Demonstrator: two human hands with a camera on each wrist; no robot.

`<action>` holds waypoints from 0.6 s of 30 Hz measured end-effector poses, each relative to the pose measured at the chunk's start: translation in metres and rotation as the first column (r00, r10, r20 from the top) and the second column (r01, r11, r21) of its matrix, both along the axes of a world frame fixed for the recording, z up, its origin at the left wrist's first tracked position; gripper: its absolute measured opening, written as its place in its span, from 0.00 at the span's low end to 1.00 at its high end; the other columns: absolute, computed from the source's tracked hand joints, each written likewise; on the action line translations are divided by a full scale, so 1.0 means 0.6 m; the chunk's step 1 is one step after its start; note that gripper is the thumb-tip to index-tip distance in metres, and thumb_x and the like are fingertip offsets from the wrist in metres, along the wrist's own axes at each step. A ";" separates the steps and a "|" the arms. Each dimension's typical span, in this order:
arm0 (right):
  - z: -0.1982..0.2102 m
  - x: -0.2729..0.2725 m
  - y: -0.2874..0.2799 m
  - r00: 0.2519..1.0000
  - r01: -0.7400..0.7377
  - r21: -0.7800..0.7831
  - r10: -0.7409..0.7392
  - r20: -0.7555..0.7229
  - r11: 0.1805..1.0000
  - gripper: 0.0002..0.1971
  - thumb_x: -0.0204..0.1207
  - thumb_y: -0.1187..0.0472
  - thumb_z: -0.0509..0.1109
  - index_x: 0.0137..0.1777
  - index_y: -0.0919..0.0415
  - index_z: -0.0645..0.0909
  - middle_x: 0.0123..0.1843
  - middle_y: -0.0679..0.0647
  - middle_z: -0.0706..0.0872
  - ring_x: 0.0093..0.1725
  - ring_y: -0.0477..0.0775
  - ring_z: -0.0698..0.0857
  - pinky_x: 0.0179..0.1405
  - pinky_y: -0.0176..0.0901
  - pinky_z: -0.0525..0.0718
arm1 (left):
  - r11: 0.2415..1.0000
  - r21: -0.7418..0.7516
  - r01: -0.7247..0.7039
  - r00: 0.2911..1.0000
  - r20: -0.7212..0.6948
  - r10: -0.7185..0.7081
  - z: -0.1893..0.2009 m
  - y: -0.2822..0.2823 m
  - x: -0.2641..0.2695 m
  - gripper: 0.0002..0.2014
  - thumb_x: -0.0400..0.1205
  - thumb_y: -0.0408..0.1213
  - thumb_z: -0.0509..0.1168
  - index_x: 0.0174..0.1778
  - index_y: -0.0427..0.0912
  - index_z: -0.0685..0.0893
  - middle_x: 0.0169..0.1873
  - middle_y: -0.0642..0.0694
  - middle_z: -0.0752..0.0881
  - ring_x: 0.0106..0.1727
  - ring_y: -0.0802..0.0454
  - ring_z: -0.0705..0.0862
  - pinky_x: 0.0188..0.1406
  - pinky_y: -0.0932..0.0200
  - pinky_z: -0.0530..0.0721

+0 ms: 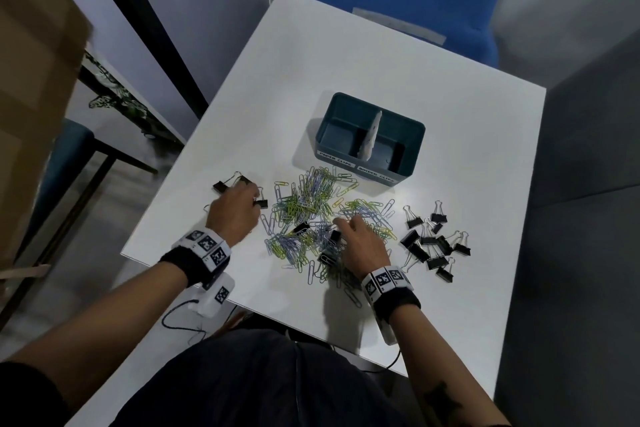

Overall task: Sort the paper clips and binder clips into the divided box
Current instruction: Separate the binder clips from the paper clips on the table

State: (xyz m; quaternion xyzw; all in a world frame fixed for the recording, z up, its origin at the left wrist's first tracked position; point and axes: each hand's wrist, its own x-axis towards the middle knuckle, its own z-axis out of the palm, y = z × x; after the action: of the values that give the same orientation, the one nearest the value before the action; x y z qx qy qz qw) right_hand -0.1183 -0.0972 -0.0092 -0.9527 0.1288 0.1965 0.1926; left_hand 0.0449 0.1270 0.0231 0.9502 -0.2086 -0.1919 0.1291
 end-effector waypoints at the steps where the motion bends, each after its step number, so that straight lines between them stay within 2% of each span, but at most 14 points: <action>1: 0.001 -0.001 0.000 0.999 -0.036 0.005 0.036 -0.003 0.999 0.32 0.70 0.72 0.67 0.70 0.45 0.64 0.60 0.55 0.72 0.47 0.52 0.78 0.40 0.46 0.86 | 0.999 0.029 0.018 0.999 -0.048 -0.017 -0.004 -0.006 -0.017 0.09 0.81 0.40 0.63 0.55 0.41 0.78 0.53 0.43 0.81 0.50 0.43 0.80 0.42 0.49 0.80; 3: 0.004 -0.004 0.002 0.995 -0.097 0.002 0.097 0.005 0.995 0.31 0.72 0.68 0.69 0.70 0.42 0.65 0.64 0.55 0.71 0.53 0.55 0.78 0.40 0.47 0.88 | 0.988 0.142 0.059 0.986 -0.161 -0.036 -0.016 -0.016 -0.049 0.15 0.82 0.46 0.63 0.58 0.39 0.74 0.59 0.41 0.77 0.50 0.43 0.81 0.44 0.49 0.81; 5: 0.007 -0.006 0.004 0.995 -0.099 -0.006 0.099 0.022 0.995 0.25 0.76 0.64 0.68 0.70 0.44 0.69 0.64 0.56 0.72 0.55 0.56 0.79 0.42 0.49 0.88 | 0.978 0.188 0.093 0.972 -0.231 -0.048 -0.031 -0.027 -0.073 0.21 0.82 0.47 0.64 0.64 0.37 0.71 0.65 0.39 0.70 0.56 0.41 0.80 0.45 0.48 0.81; 7: 0.006 -0.005 0.005 0.997 -0.065 0.005 0.065 0.044 0.998 0.21 0.77 0.63 0.68 0.69 0.49 0.72 0.64 0.57 0.73 0.53 0.57 0.81 0.46 0.52 0.89 | 0.986 0.117 0.120 0.965 -0.246 -0.088 -0.044 -0.041 -0.087 0.24 0.81 0.44 0.66 0.69 0.37 0.67 0.65 0.38 0.67 0.60 0.38 0.78 0.50 0.44 0.82; 9: 0.002 -0.003 0.004 0.998 -0.030 0.018 0.029 0.054 0.999 0.19 0.78 0.64 0.69 0.68 0.54 0.74 0.63 0.56 0.73 0.48 0.54 0.80 0.48 0.51 0.88 | 0.986 0.043 0.160 0.957 -0.250 -0.144 -0.048 -0.056 -0.095 0.27 0.80 0.42 0.68 0.71 0.38 0.66 0.63 0.38 0.69 0.60 0.38 0.77 0.51 0.43 0.82; 11: 0.000 -0.001 0.001 0.997 0.002 0.020 -0.004 0.075 1.000 0.18 0.77 0.64 0.70 0.65 0.56 0.74 0.61 0.55 0.74 0.43 0.51 0.77 0.45 0.46 0.85 | 0.981 0.028 0.194 0.962 -0.202 -0.184 -0.042 -0.068 -0.098 0.27 0.79 0.40 0.68 0.70 0.37 0.66 0.62 0.38 0.70 0.58 0.38 0.77 0.46 0.44 0.82; 13: 0.001 -0.001 0.000 0.993 0.027 0.014 -0.028 0.114 1.000 0.13 0.77 0.65 0.69 0.60 0.58 0.75 0.57 0.54 0.76 0.40 0.50 0.75 0.38 0.41 0.77 | 0.970 0.038 0.241 0.966 -0.106 -0.236 -0.031 -0.078 -0.099 0.24 0.77 0.38 0.69 0.67 0.39 0.69 0.61 0.39 0.71 0.57 0.39 0.78 0.37 0.46 0.80; 15: 0.002 -0.003 0.000 0.989 0.050 0.008 -0.050 0.137 0.999 0.07 0.78 0.66 0.67 0.53 0.60 0.74 0.52 0.55 0.77 0.37 0.52 0.74 0.34 0.40 0.71 | 0.938 0.026 0.347 0.936 -0.071 -0.345 -0.029 -0.084 -0.102 0.23 0.76 0.34 0.69 0.66 0.41 0.70 0.60 0.41 0.72 0.55 0.42 0.78 0.30 0.51 0.78; 18: 0.001 -0.008 -0.001 0.976 0.137 0.044 -0.142 0.162 0.990 0.07 0.76 0.67 0.65 0.47 0.58 0.70 0.45 0.53 0.78 0.36 0.56 0.76 0.31 0.46 0.77 | 0.890 0.011 0.457 0.886 -0.091 -0.454 -0.043 -0.085 -0.102 0.29 0.74 0.25 0.67 0.71 0.44 0.70 0.62 0.37 0.72 0.52 0.40 0.79 0.27 0.52 0.79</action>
State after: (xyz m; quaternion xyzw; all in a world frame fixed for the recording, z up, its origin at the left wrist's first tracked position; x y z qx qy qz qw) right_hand -0.1232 -0.0980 -0.0085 -0.9510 0.1758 0.1051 0.2315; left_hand -0.0163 0.0762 -0.0029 0.8676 -0.4168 -0.2608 0.0742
